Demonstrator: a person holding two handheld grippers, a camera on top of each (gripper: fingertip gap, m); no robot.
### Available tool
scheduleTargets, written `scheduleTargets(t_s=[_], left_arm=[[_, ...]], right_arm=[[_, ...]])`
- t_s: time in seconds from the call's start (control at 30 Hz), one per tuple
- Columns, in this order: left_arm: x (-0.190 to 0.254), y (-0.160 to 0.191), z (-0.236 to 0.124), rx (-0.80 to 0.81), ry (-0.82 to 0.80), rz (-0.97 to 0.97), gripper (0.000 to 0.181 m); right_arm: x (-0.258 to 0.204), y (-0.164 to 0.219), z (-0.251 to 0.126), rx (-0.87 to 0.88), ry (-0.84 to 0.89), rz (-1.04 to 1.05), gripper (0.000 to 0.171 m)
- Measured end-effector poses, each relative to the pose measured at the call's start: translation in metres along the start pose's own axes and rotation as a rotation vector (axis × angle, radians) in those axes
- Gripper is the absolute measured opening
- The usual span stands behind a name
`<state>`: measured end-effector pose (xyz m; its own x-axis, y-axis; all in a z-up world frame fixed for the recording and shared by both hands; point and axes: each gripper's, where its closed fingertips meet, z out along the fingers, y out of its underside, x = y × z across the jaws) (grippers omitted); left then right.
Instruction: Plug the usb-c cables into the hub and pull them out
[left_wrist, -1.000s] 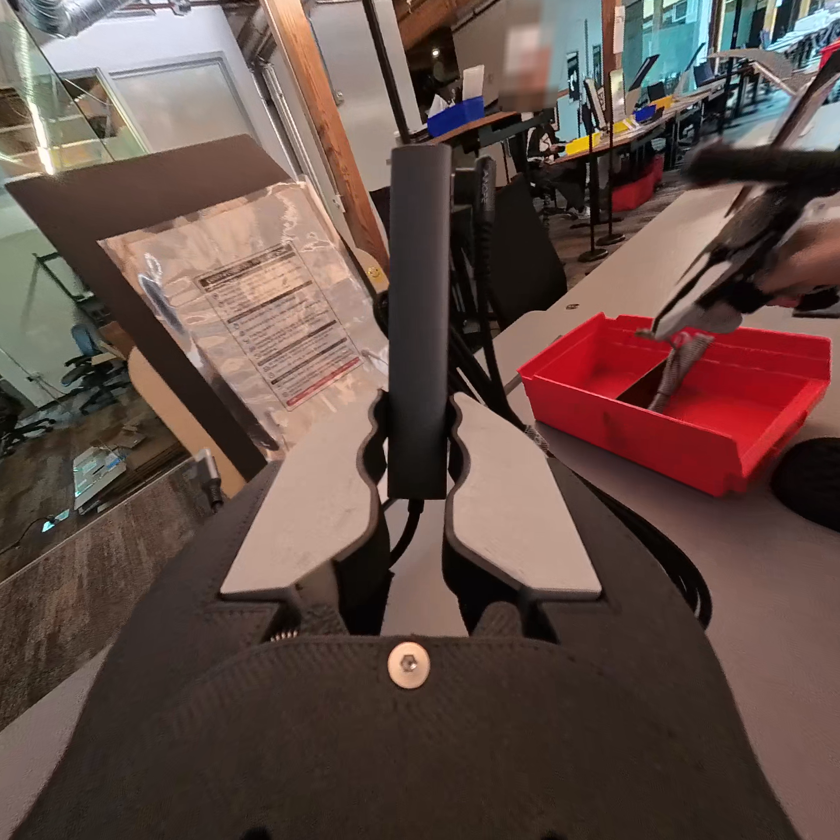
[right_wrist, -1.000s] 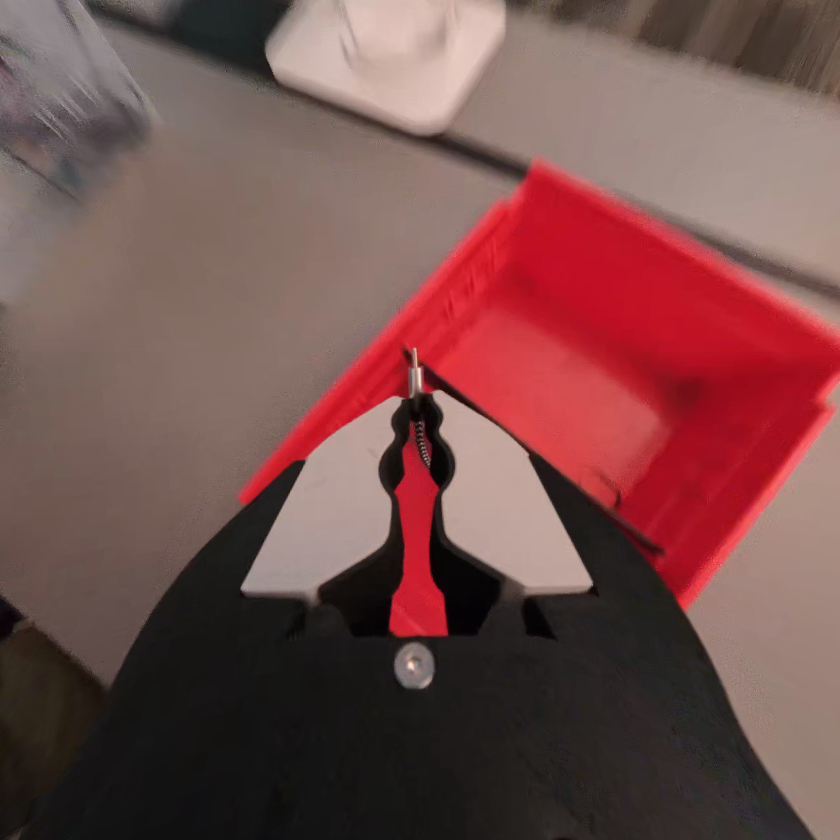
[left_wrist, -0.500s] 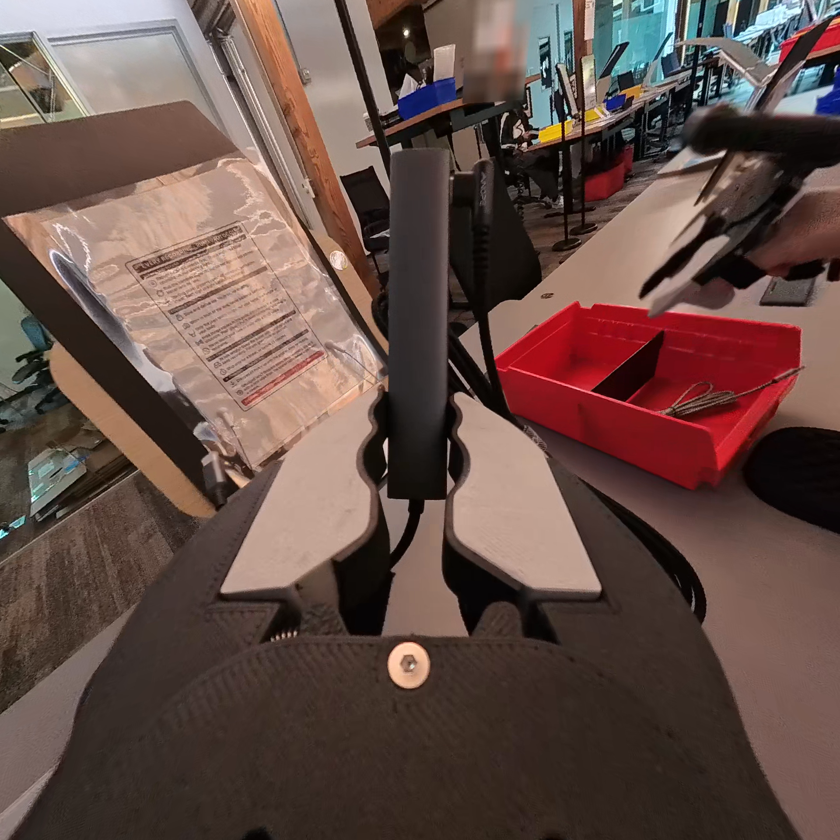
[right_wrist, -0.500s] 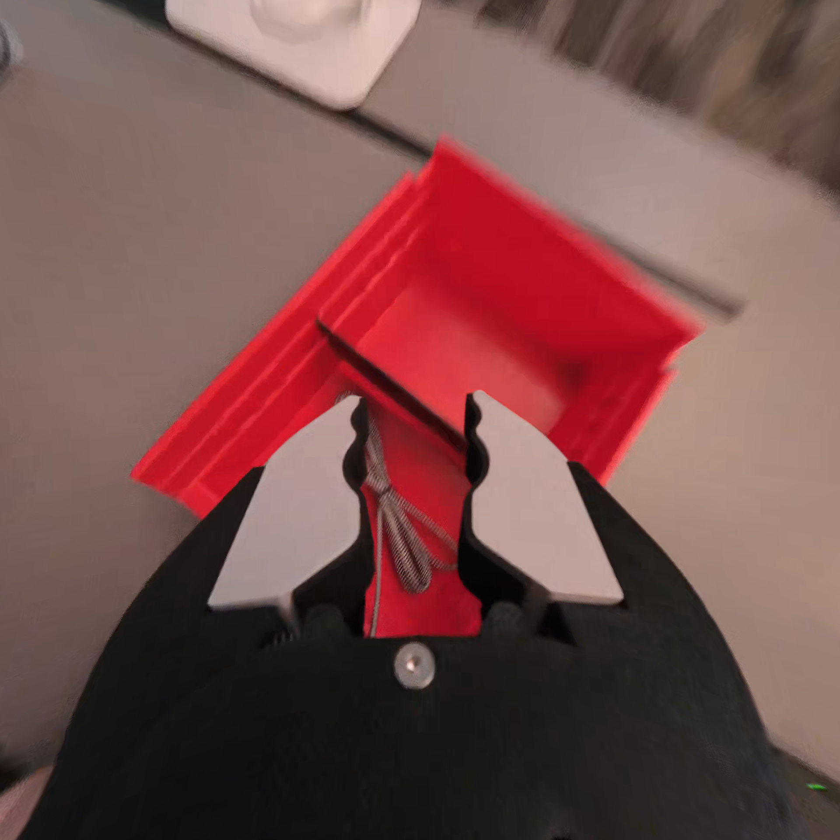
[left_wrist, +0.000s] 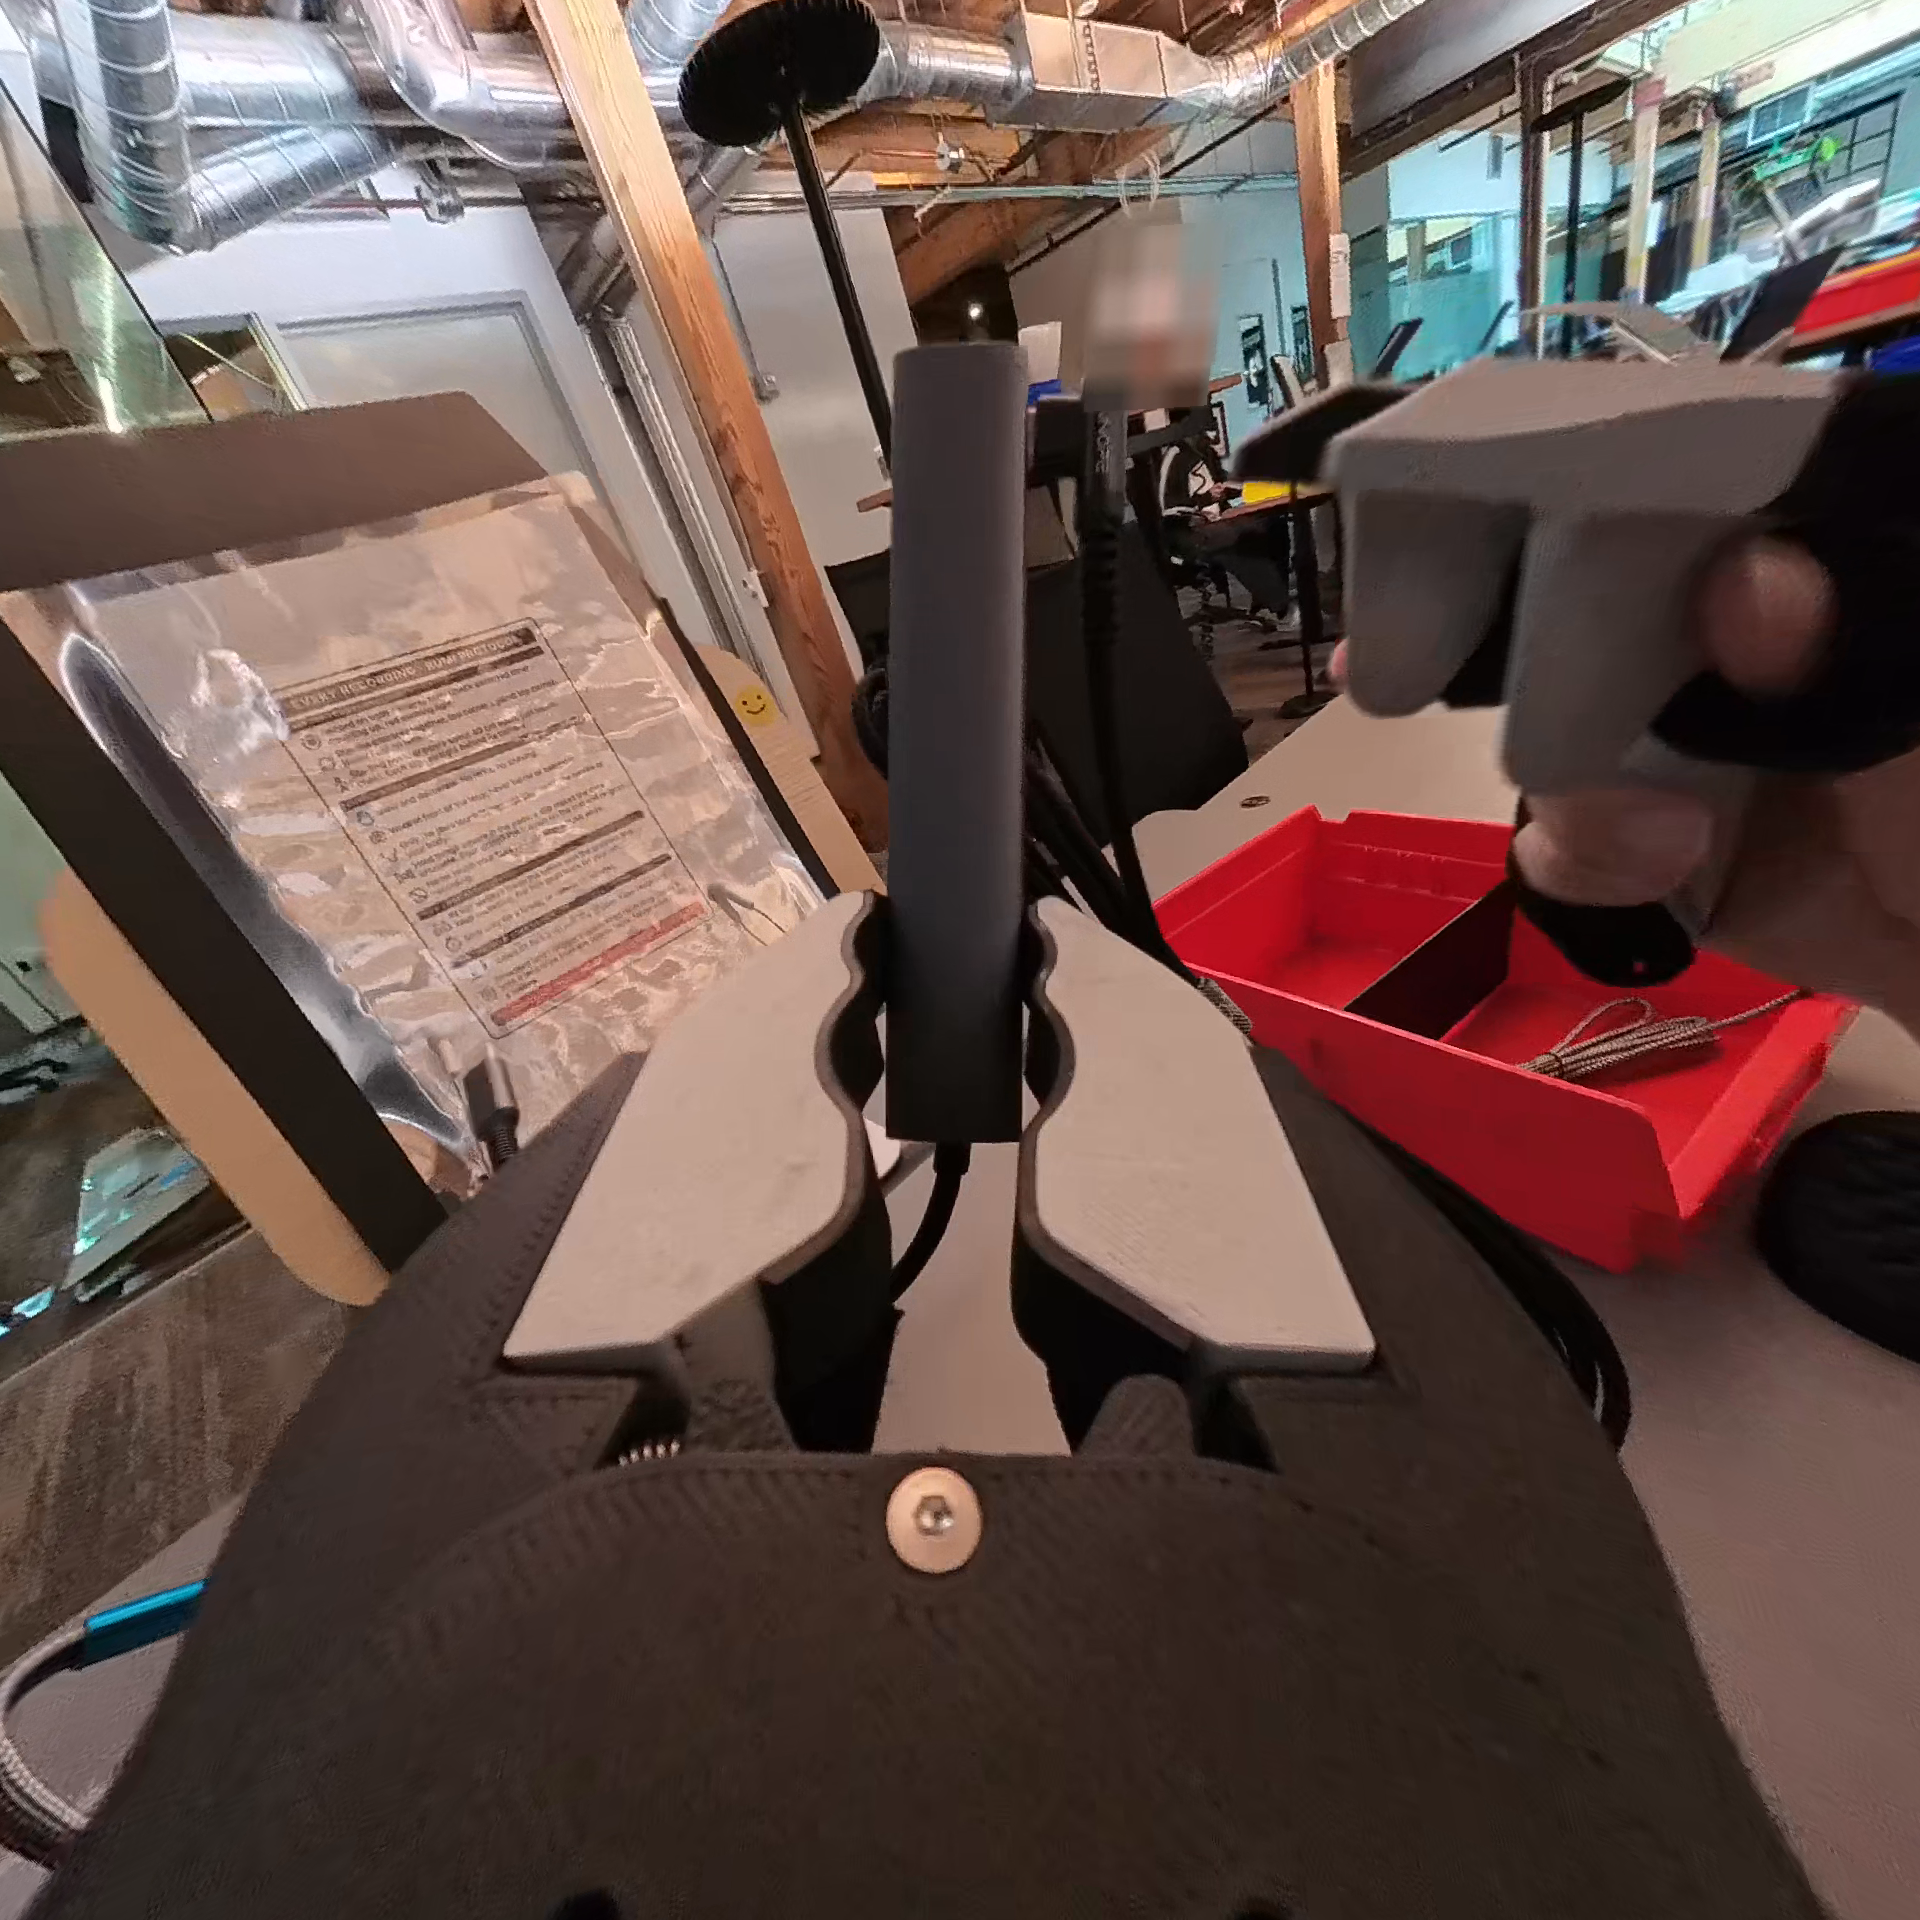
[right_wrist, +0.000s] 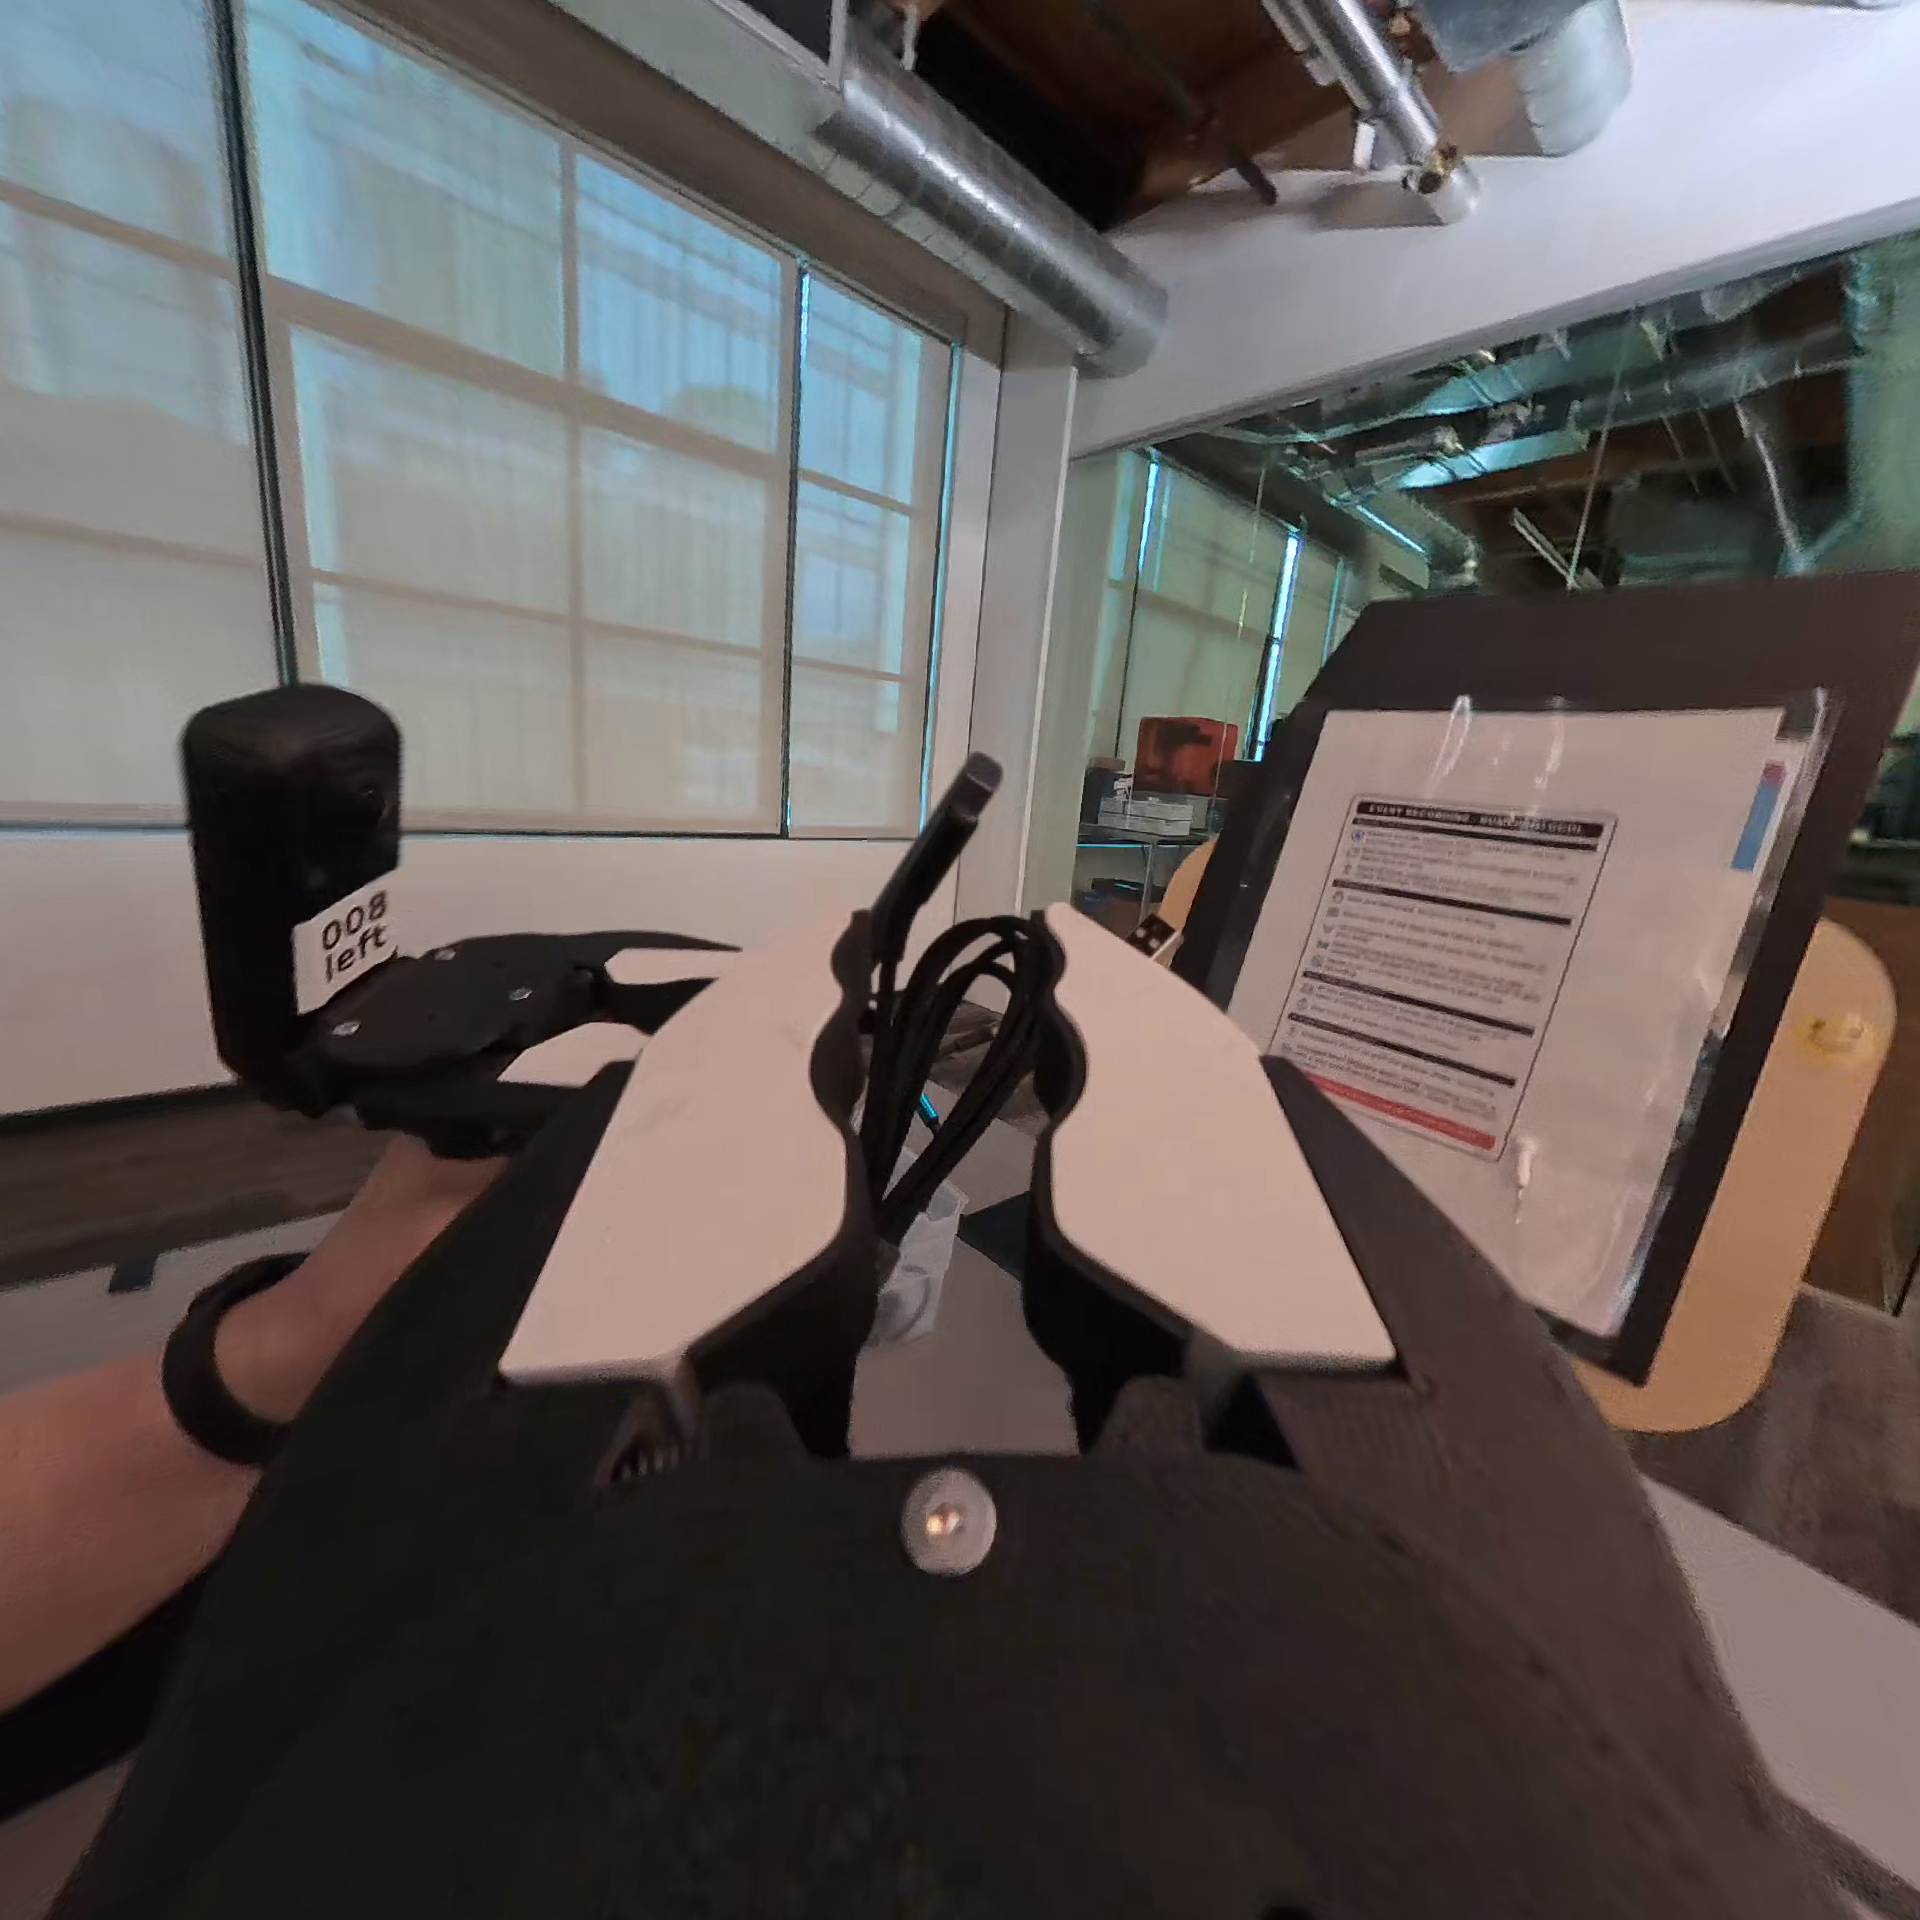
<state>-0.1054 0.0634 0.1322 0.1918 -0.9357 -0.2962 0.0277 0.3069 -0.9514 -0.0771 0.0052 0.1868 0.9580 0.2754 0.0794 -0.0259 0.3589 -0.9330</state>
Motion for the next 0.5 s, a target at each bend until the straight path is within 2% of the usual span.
scheduleTargets(t_s=[0.13,0.27,0.37,0.5], left_arm=[[0.01,0.003,0.005,-0.003,-0.007,0.06,0.023],[0.019,0.009,0.01,-0.015,-0.012,0.113,0.023],[0.024,0.013,0.014,-0.013,-0.003,0.112,0.023],[0.025,0.021,0.018,-0.043,0.005,0.131,0.023]], right_arm=[[0.001,0.009,0.004,0.017,-0.058,0.19,0.028],[0.006,0.01,0.004,0.027,-0.079,0.28,0.028],[0.009,0.016,0.005,-0.002,-0.091,0.315,0.01],[0.005,0.021,0.005,-0.058,-0.164,0.344,0.009]])
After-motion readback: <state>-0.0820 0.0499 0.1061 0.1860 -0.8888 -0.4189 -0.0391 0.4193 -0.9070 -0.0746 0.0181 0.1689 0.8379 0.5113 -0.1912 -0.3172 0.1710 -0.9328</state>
